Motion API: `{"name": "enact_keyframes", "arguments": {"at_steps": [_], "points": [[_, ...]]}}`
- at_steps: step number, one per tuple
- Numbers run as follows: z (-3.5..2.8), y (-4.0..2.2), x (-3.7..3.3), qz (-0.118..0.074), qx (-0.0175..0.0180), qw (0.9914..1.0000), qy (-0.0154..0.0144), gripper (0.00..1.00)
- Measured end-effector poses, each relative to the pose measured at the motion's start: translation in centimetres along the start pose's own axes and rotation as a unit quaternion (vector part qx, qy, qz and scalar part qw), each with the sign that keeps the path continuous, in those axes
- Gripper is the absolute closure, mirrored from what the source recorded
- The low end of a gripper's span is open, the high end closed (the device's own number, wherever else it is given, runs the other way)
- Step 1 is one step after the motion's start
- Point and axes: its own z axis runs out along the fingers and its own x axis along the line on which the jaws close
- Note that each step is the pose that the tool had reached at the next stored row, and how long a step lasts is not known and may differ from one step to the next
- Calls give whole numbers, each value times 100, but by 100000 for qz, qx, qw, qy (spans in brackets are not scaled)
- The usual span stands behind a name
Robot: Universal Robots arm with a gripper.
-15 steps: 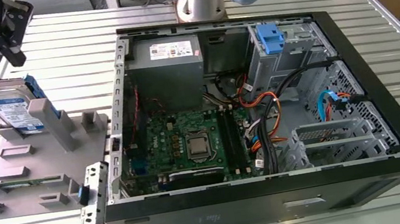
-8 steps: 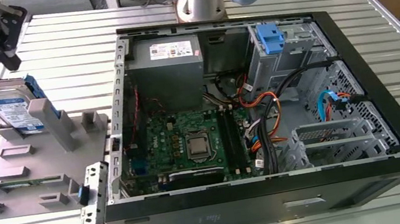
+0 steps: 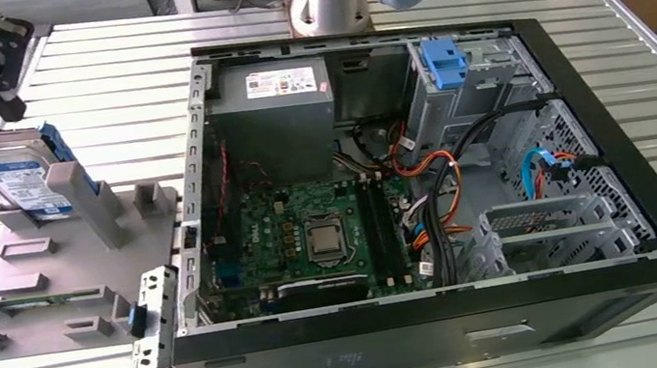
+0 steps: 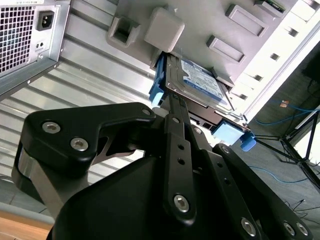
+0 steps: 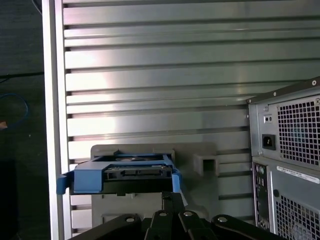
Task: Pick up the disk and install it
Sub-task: 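Reach for the disk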
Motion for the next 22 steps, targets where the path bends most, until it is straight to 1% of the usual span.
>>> {"name": "enact_keyframes", "arguments": {"at_steps": [22], "points": [[96,-24,272,2,1,100000,0,89]]}}
